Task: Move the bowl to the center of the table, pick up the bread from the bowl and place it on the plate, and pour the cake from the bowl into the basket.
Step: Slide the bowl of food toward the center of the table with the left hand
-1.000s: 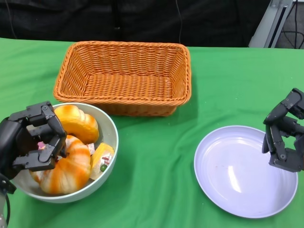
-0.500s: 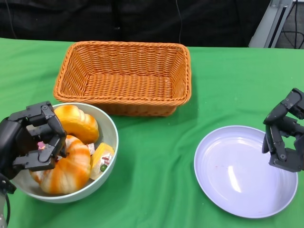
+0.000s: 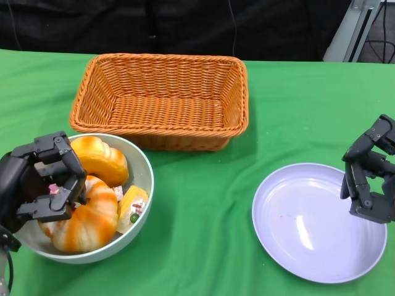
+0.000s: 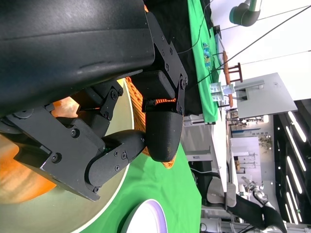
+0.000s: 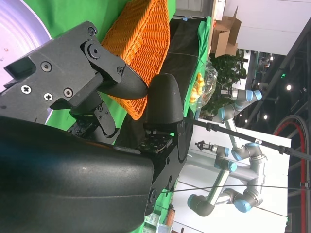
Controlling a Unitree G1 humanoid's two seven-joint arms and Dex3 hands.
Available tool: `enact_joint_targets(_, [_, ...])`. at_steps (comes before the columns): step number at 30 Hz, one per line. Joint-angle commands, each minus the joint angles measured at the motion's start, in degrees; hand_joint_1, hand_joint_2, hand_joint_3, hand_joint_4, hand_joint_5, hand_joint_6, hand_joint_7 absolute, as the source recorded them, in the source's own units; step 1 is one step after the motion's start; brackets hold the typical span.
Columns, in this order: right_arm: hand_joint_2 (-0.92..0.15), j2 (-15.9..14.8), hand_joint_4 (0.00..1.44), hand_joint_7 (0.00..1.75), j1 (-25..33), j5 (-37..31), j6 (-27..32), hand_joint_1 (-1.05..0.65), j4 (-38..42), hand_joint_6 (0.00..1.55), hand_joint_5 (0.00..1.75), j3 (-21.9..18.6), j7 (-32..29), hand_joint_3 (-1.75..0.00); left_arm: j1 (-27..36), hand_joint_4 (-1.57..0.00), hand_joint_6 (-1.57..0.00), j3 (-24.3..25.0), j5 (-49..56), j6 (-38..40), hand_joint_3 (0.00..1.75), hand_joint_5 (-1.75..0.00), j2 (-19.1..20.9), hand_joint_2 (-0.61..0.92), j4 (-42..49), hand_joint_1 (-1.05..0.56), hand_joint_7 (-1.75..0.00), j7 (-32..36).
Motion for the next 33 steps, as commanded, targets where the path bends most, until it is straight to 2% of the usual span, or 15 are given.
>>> enact_joint_targets(1, [-0.51,-0.7,0.87,1.6,0.3,0.6,0.3,-0.21,-0.7,0.63,1.75,-1.0,-0.2,-1.18,-0.8,-0.82,-0.79,0.2,0.1,-0.5,1.16,-1.68,1.1,0.5,-0.2,-0.13,-1.42,-0.2])
enact_joint_targets(9, [-0.52,-0.7,0.87,1.6,0.3,0.5,0.3,-0.2,-0.7,0.63,1.75,-1.0,-0.2,-1.17,-0.8,-0.81,-0.78,0.2,0.1,-0.5,1.16,-1.69,1.1,0.5,-0.2,-0.14,-1.43,-0.1])
enact_joint_targets(10, [-0.52,-0.6,0.87,1.6,0.3,0.4,0.2,-0.2,-0.8,0.63,1.75,-0.9,-0.3,-1.17,-0.9,-0.81,-0.78,1.7,1.5,-4.0,1.12,-1.65,-0.4,0.52,0.1,-0.15,-1.37,5.0])
enact_joint_targets(12, [-0.52,-0.5,0.87,1.6,0.4,0.1,0.1,-0.2,-0.8,0.63,1.75,-0.8,-0.5,-1.17,-1.1,-0.83,-0.86,3.5,3.5,-8.7,0.79,-1.51,-2.2,0.66,0.7,-0.19,-1.07,11.8])
enact_joint_targets(13, [-0.52,-0.5,0.87,1.6,0.4,0.1,0.2,-0.2,-0.8,0.63,1.75,-0.8,-0.5,-1.17,-1.6,-0.82,-0.86,4.4,4.3,-10.2,0.74,-1.46,-2.7,0.69,1.3,-0.21,-0.99,15.2])
enact_joint_targets(15, [-0.51,-0.4,0.87,1.6,0.3,0.1,0.1,-0.2,-0.6,0.63,1.75,-0.8,-0.5,-1.17,-2.3,-0.79,-0.92,5.1,5.1,-11.6,0.64,-1.23,-2.9,0.74,2.4,-0.29,-0.66,19.0])
enact_joint_targets(18, [-0.51,-0.5,0.87,1.59,0.3,-0.1,0.2,-0.2,-0.6,0.63,1.75,-0.8,-0.6,-1.17,-2.9,-0.78,-0.98,5.2,6.0,-12.8,0.5,-1.02,-2.4,0.8,3.7,-0.34,-0.39,21.6])
enact_joint_targets(21, [-0.51,-0.5,0.87,1.59,0.3,0.1,0.1,-0.2,-0.5,0.63,1.75,-0.8,-0.6,-1.17,-3.3,-0.78,-1.0,5.3,6.7,-13.4,0.46,-0.98,-2.1,0.82,4.4,-0.35,-0.33,23.1])
enact_joint_targets(22, [-0.51,-0.4,0.87,1.59,0.2,0.1,0.0,-0.2,-0.4,0.63,1.75,-0.8,-0.6,-1.17,-3.4,-0.8,-1.02,5.4,7.0,-13.6,0.37,-0.87,-1.9,0.85,4.7,-0.38,-0.27,23.8])
enact_joint_targets(25, [-0.51,-0.5,0.87,1.59,0.3,0.0,-0.1,-0.2,-0.4,0.63,1.75,-0.8,-0.6,-1.18,-3.9,-0.84,-1.05,5.7,7.0,-13.2,0.25,-0.75,-1.2,0.9,5.4,-0.4,-0.18,24.9])
enact_joint_targets(27, [-0.51,-0.6,0.87,1.6,0.3,-0.1,0.0,-0.2,-0.5,0.63,1.75,-0.7,-0.6,-1.18,-4.3,-0.9,-1.07,6.0,6.5,-12.5,0.15,-0.6,-0.6,0.91,6.1,-0.42,-0.13,24.9])
enact_joint_targets(33, [-0.52,-0.6,0.86,1.61,0.3,0.3,-0.3,-0.2,-0.1,0.62,1.75,-0.6,0.0,-1.18,-4.9,-0.93,-1.07,5.6,7.1,-12.6,0.12,-0.36,1.1,0.92,8.4,-0.44,-0.04,24.3])
